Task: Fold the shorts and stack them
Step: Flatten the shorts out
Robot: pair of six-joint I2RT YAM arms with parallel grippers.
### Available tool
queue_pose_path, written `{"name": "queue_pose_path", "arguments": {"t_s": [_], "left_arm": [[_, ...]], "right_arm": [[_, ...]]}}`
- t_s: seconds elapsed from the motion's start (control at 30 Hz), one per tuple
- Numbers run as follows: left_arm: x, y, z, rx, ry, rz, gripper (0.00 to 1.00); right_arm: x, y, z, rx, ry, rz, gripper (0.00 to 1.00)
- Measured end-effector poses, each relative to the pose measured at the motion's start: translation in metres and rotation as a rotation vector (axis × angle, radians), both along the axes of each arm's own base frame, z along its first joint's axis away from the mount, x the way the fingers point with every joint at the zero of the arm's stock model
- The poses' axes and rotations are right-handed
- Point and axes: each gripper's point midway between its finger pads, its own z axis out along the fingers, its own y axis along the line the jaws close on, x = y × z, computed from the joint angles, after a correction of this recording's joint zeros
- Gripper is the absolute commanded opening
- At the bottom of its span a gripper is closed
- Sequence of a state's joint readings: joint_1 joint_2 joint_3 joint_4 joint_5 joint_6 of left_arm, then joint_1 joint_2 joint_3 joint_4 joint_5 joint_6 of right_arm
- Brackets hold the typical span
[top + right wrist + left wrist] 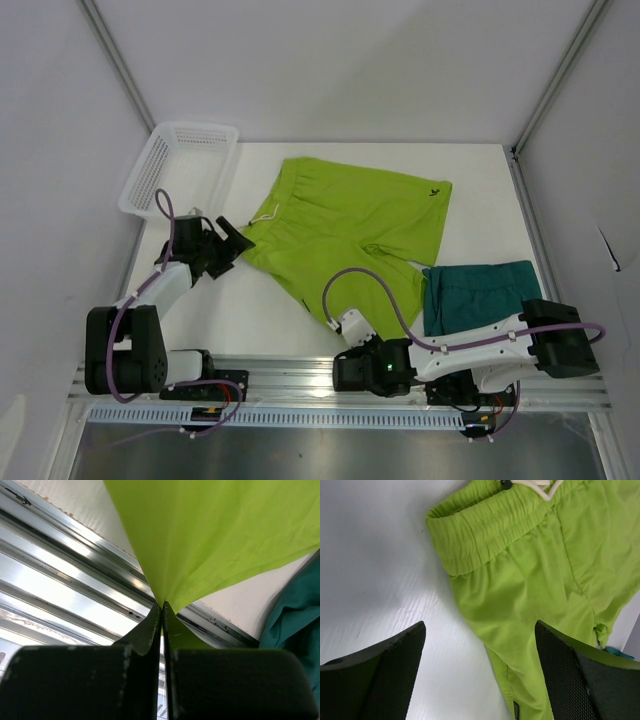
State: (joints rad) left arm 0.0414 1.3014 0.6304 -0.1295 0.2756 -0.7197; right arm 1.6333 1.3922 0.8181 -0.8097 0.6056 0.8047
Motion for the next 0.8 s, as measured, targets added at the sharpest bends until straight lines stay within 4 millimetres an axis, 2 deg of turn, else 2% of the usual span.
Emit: {"name": "queue_pose_path", "arguments": {"t_s": [0.2, 0.27, 0.3, 0.43, 0.5, 0.8], "left_arm": [[-0.016, 0.0, -0.015, -0.004, 0.031, 0.01, 0.86], [-0.017, 0.0, -0.018, -0.009, 0.03, 0.014, 0.76], [-0.017, -0.001, -0.02, -0.012, 0.029, 0.017, 0.66], [-0.013, -0.001, -0.025, -0.022, 0.025, 0.028, 0.61], [-0.009, -0.001, -0.028, -0.025, 0.025, 0.032, 0.55], [0.001, 0.0, -0.037, -0.029, 0.043, 0.043, 0.56]], "right_arm": [[-0.004, -0.015, 0.008, 0.051, 0.015, -0.044, 0.0], [-0.006, -0.017, 0.012, 0.077, 0.02, -0.052, 0.0], [-0.006, -0.018, 0.014, 0.088, 0.022, -0.055, 0.0], [-0.011, -0.021, 0.019, 0.107, 0.023, -0.05, 0.0], [-0.015, -0.021, 0.019, 0.106, 0.026, -0.039, 0.0], [-0.025, -0.022, 0.018, 0.098, 0.029, 0.001, 0.0]]}}
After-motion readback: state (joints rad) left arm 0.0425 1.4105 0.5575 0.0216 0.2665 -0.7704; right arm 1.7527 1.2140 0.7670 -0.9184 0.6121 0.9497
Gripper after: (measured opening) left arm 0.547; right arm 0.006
